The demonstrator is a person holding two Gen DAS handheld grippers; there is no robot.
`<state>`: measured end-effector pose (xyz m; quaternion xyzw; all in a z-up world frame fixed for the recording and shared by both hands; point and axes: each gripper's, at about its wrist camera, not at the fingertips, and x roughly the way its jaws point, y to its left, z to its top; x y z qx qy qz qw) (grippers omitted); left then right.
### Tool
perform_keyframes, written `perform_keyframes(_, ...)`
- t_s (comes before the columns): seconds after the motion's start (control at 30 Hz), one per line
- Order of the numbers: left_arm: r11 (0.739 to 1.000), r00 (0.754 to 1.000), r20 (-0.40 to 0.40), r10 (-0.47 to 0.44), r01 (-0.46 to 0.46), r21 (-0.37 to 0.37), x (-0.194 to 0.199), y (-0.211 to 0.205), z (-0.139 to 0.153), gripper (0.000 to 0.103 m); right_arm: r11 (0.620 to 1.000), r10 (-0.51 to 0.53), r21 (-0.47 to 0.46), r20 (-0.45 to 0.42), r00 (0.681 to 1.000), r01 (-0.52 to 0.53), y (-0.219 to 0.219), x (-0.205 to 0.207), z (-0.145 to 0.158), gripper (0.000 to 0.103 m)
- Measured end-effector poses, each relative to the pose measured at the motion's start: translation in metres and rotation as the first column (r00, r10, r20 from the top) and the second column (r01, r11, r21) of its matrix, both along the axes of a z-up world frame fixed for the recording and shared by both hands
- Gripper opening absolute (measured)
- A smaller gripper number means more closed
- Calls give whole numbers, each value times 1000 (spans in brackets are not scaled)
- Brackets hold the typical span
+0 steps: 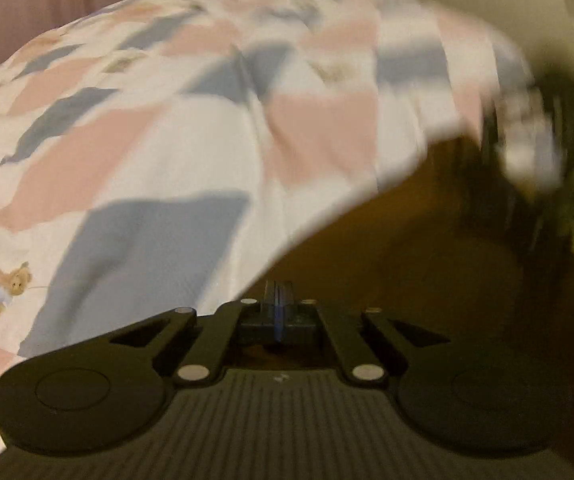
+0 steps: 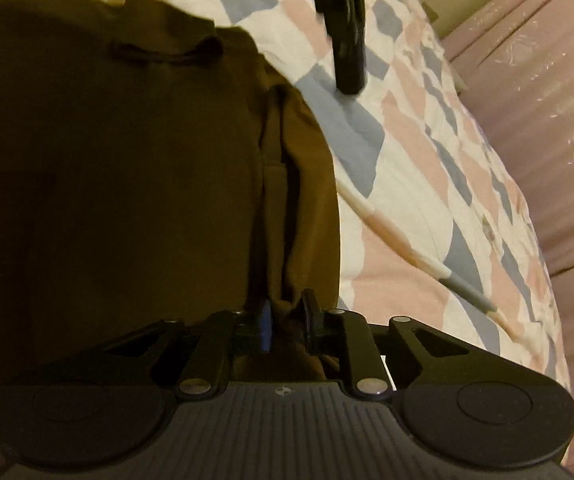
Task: Fold clothes
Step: 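Grasp the shirt hem with the left gripper while the right gripper grasps it too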
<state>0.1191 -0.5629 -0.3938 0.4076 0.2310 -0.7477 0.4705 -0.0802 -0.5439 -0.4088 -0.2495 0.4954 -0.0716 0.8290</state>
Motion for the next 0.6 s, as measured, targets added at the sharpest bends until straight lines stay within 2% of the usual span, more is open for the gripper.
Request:
perform_keyframes(0.07, 998, 999, 38, -38, 39, -41, -8, 13, -2, 0, 993, -90, 72, 25, 996, 88, -10, 1, 13, 26)
perform_keyframes(0.1, 998, 999, 31, -38, 39, -44, -7, 15, -2, 0, 975, -162, 164, 66, 985, 149, -20, -1, 22, 26)
perform_keyframes(0.13, 998, 999, 23, -34, 35, -45, -6, 16, -1, 0, 937, -246, 282, 114, 962, 207, -33, -5, 33, 26)
perform_keyframes(0.17, 998, 999, 20, -31, 32, -47, -6, 16, 1, 0, 882, -334, 399, 151, 930, 252, -46, -9, 44, 26)
perform_keyframes(0.2, 998, 999, 25, -30, 32, -55, -6, 18, 3, 0, 810, -426, 512, 179, 887, 286, -60, -13, 51, 26)
perform_keyframes(0.27, 996, 998, 57, -33, 38, -84, -5, 26, 9, 4, 695, -550, 641, 182, 815, 326, -80, -16, 50, 27)
perform_keyframes(0.3, 993, 996, 77, -41, 49, -103, -4, 33, 14, 7, 669, -575, 661, 170, 800, 340, -84, -15, 45, 27)
perform_keyframes(0.33, 990, 992, 109, -56, 69, -121, -4, 39, 18, 10, 682, -567, 641, 157, 809, 353, -83, -11, 40, 27)
perform_keyframes(0.43, 975, 965, 234, -120, 159, -153, -8, 56, 22, 23, 786, -485, 509, 154, 861, 352, -62, -4, 33, 29)
perform_keyframes(0.47, 972, 954, 264, -142, 186, -147, -11, 58, 19, 26, 814, -454, 475, 162, 876, 334, -55, -4, 33, 31)
perform_keyframes(0.5, 967, 942, 293, -162, 210, -142, -13, 59, 16, 28, 838, -427, 442, 166, 889, 320, -48, -4, 33, 39)
perform_keyframes(0.53, 962, 930, 321, -179, 233, -140, -16, 60, 13, 28, 856, -406, 413, 165, 899, 311, -43, -4, 32, 46)
perform_keyframes(0.6, 950, 903, 377, -208, 278, -141, -23, 62, 5, 28, 878, -372, 379, 151, 916, 294, -36, -3, 30, 47)
